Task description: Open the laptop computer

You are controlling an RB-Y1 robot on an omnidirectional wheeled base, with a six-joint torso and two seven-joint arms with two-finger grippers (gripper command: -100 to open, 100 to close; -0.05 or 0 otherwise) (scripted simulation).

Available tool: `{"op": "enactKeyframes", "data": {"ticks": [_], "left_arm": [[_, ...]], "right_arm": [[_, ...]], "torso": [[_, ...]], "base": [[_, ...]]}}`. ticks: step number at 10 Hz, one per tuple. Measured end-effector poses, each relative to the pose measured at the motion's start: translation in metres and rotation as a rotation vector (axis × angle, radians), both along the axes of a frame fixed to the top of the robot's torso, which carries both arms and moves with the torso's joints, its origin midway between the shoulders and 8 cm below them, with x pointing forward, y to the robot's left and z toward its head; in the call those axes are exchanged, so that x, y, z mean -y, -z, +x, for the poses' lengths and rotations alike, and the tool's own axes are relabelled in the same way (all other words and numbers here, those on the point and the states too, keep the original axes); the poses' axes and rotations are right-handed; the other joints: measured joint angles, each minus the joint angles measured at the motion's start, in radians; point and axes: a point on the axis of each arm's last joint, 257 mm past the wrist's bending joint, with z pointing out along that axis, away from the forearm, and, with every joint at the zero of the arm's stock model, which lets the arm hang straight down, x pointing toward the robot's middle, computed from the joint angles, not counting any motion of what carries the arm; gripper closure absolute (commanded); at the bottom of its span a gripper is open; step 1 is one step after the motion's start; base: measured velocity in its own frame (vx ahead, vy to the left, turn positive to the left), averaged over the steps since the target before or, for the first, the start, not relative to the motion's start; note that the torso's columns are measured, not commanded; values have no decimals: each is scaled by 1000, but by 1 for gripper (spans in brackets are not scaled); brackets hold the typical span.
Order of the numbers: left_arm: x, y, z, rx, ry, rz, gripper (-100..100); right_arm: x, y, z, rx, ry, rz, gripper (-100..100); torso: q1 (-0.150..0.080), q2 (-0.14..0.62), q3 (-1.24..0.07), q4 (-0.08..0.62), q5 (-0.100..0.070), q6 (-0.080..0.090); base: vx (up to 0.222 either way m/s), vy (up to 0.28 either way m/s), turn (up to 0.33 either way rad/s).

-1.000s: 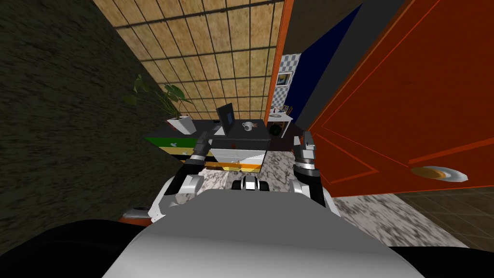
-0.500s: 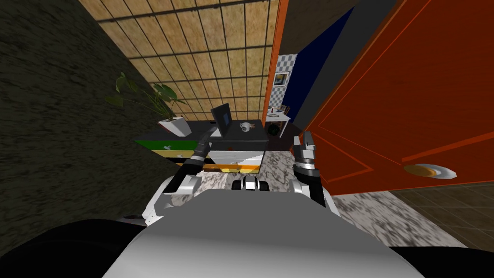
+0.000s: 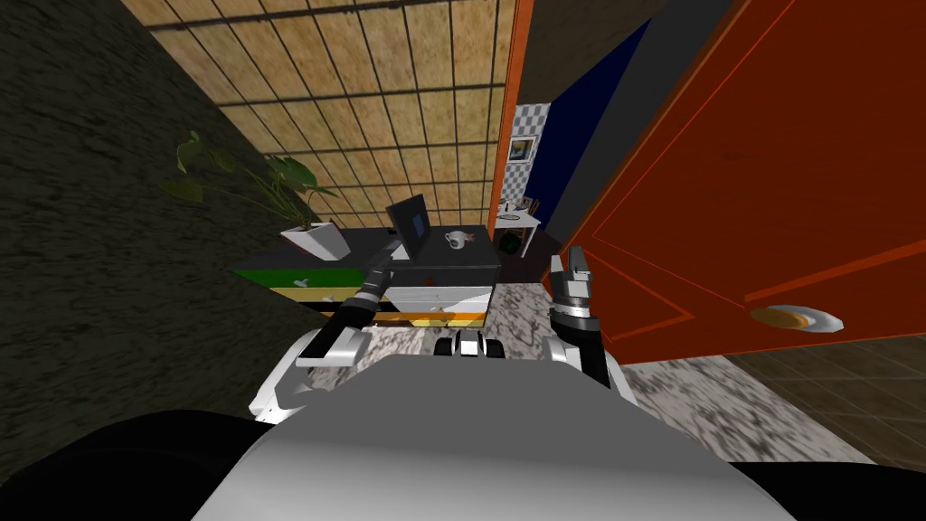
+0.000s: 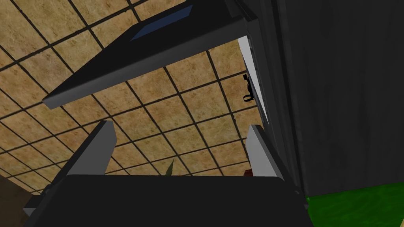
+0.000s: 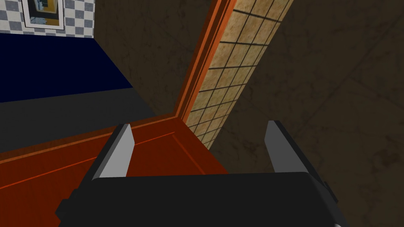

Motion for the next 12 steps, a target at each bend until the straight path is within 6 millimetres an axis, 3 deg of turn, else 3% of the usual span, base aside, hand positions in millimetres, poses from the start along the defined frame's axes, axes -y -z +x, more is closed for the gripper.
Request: {"op": "enactKeyframes", "data": {"ticks": [7,12], "left_arm": [[-31,28,-2,-155,-70,117,-100],[-41,20,-10,-219,-102,211,-100]], "right_arm": [[0,0,0,0,0,0,0],[0,0,0,0,0,0,0]], "torso": [[0,2,1,1,0,0],[1,1,1,1,0,0]], "base": [[61,-10,-59],[65,-1,-49]]}}
